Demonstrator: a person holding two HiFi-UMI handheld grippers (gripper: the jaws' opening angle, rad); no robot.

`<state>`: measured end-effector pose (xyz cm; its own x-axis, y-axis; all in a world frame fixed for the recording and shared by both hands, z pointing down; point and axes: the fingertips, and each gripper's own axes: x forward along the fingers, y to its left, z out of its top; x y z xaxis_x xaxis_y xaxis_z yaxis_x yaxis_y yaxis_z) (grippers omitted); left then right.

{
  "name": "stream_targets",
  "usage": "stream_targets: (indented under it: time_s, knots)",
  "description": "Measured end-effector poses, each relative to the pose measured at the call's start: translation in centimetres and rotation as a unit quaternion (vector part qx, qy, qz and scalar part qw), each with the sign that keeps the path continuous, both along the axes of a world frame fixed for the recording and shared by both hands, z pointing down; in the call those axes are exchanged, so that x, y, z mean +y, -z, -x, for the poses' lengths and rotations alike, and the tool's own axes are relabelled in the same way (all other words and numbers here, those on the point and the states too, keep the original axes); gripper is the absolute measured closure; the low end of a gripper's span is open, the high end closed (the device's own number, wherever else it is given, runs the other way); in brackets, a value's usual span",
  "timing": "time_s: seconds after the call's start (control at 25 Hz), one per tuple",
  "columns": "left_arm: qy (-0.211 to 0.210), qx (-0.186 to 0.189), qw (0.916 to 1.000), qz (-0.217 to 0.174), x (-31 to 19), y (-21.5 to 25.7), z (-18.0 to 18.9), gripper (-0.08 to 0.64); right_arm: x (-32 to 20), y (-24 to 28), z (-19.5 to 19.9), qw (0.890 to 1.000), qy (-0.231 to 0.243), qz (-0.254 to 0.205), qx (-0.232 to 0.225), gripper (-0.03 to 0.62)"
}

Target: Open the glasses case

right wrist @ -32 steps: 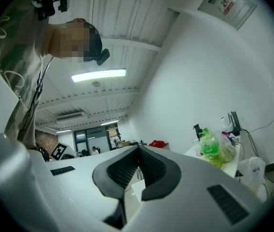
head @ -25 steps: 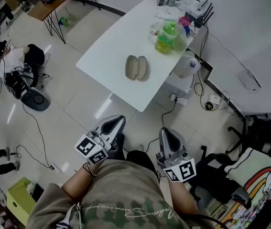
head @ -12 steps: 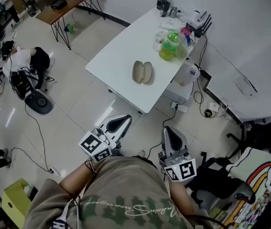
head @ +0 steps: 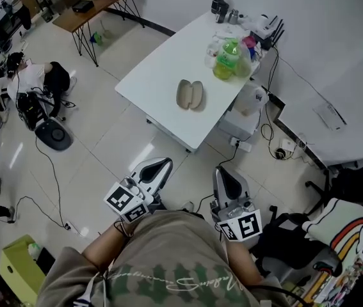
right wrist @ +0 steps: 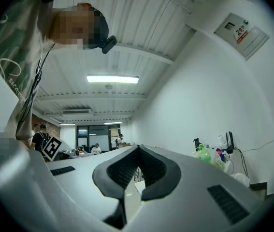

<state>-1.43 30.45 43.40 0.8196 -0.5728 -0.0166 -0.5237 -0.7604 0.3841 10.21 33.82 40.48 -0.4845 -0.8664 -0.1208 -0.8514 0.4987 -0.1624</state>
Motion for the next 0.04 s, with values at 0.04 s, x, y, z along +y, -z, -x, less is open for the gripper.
stream_targets:
  time_s: [0.04]
  knots:
    - [0.000, 0.000, 1.0000, 0.000, 0.32, -0.19, -0.48, 0.554, 0.28, -0.31, -0.45, 1.000, 0.000, 0.001, 0.000, 0.584]
